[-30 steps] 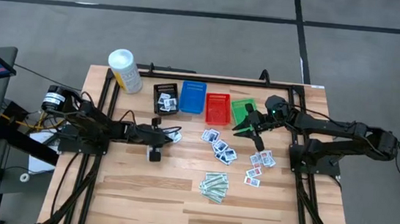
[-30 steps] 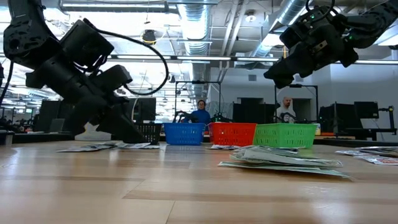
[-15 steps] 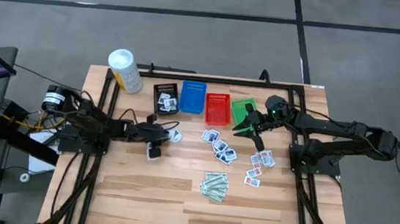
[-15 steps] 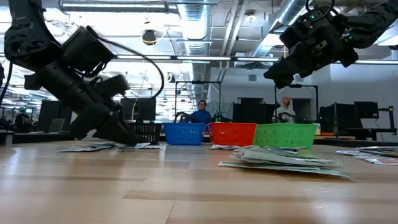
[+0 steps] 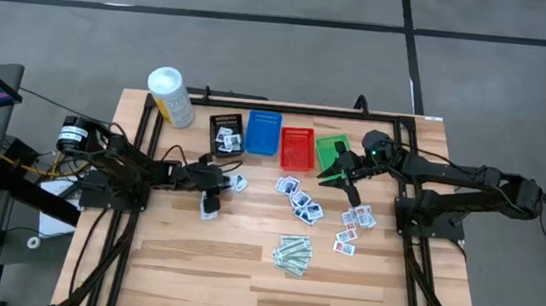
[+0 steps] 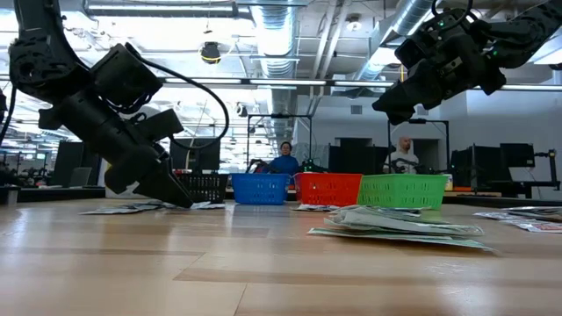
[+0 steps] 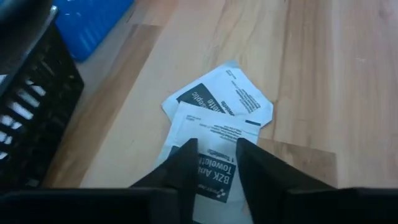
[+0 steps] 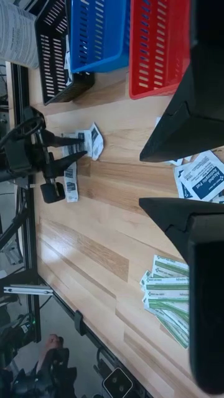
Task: Pick & Place First Aid Supplies
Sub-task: Put the gray pad into the black bin
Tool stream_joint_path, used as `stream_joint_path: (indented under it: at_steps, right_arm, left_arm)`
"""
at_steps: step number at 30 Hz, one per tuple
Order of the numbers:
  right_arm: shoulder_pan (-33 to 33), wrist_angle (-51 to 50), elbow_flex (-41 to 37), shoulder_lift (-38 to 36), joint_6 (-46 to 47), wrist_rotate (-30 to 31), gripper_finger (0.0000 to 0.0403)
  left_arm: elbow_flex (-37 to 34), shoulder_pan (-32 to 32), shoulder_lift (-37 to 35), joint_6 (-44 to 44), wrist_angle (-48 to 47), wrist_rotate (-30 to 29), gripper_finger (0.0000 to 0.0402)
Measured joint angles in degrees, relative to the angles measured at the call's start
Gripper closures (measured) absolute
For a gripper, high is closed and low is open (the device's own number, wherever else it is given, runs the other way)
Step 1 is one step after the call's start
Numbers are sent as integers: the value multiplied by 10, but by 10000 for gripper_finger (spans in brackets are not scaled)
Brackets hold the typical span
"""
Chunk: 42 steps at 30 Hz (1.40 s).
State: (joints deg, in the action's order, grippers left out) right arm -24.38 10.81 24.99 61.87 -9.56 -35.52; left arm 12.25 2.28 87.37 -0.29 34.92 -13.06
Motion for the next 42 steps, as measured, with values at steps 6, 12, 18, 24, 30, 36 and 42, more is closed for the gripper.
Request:
stream_joint_path:
  at_steps: [6, 12, 18, 24, 30, 36, 42]
  right_arm:
    - [0, 0, 0, 0, 0, 0, 305]
    - [0, 0, 0, 0, 0, 0, 305]
    - [0, 0, 0, 0, 0, 0, 305]
    - [0, 0, 0, 0, 1, 0, 305]
    - [0, 0, 0, 0, 1, 0, 305]
    - [0, 0, 0, 0, 1, 0, 305]
    - [0, 0, 0, 0, 1, 0, 305]
  left_arm:
    - [0, 0, 0, 0, -1, 5, 371]
    - [0, 0, 0, 0, -2, 9, 394]
    - [-1, 0, 1, 0, 7, 13, 393]
    - [-2, -1, 2, 0, 18, 16, 358]
    - [-2, -2, 2, 0, 22, 17, 297]
    - [-2, -16, 2, 40, 46, 14, 253]
    - [-2, -23, 2, 107, 80, -1, 237]
